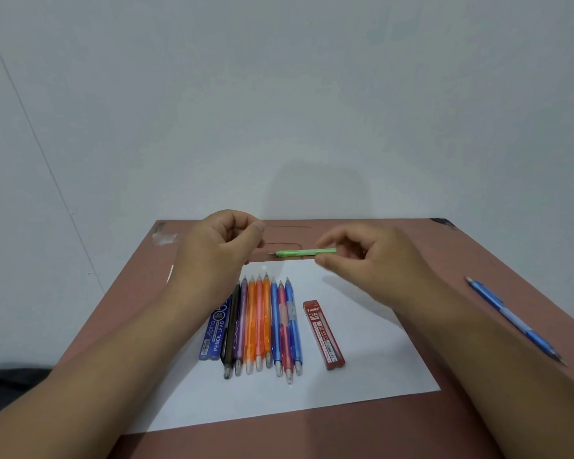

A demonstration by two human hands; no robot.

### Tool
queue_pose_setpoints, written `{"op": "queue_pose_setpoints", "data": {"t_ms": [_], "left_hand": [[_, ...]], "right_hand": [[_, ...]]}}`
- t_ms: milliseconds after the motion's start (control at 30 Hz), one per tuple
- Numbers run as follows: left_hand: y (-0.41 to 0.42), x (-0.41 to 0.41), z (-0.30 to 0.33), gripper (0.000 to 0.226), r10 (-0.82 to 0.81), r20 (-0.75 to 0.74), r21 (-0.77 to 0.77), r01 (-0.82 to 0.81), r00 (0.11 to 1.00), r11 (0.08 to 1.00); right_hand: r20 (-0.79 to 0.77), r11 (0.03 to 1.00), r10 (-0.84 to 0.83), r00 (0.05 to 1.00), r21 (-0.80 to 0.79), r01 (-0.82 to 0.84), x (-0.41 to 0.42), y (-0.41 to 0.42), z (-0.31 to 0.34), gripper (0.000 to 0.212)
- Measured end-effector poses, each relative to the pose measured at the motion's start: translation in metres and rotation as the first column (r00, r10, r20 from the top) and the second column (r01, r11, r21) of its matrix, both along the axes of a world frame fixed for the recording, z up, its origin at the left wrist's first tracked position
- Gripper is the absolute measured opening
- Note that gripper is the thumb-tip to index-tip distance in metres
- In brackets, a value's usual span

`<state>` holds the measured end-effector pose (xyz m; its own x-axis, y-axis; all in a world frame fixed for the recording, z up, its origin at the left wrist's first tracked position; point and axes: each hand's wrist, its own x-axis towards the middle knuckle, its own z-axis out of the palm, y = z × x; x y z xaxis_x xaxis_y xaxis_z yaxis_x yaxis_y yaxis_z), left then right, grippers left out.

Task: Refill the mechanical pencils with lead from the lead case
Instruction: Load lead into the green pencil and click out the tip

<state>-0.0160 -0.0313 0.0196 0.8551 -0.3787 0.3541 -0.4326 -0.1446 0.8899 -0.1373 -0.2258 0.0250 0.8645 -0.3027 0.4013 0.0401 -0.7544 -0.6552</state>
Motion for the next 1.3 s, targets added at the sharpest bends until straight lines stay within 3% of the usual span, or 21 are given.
{"op": "queue_pose_setpoints", "data": {"t_ms": [67,167,500,867,1033,1200,1300], "left_hand": [[-0.001,-0.002,-0.001,0.015,-0.019,0.031,0.036,0.018,0.999,0.999],[-0.001,-0.004,-0.002,0.017,-0.062,0.065,0.087,0.057,0.996,0.995],[0.0,-0.013,0.0,0.015,-0.139,0.106,0.143,0.123,0.985,0.982],[-0.002,-0.01,-0.003,0.016,-0.164,0.151,0.146,0.142,0.975,0.979],[0.001,-0.004,-0.002,0.039,-0.186,0.115,0.095,0.176,0.976,0.98],[0.002,0.007,-0.005,0.019,-0.113,0.23,0.294,0.041,0.967,0.955],[-0.005,0.015,-0.008,0.029,-0.107,0.291,0.421,-0.027,0.951,0.907]], "right_hand": [[0.159,0.987,-0.008,0.987,-0.154,0.033,0.001,-0.003,-0.001,0.017],[0.216,0.952,-0.025,0.976,-0.294,0.089,0.004,-0.005,-0.004,0.023],[0.276,0.902,0.038,0.96,-0.423,0.086,0.011,0.0,-0.011,0.019],[0.281,0.888,0.028,0.959,-0.447,0.105,0.014,-0.004,-0.012,0.008],[0.334,0.921,0.005,0.942,-0.369,0.126,0.013,-0.009,-0.011,0.01],[0.356,0.938,-0.02,0.934,-0.317,0.141,0.011,-0.016,-0.013,0.013],[0.365,0.942,-0.034,0.93,-0.3,0.152,0.011,-0.02,-0.015,0.013]]}}
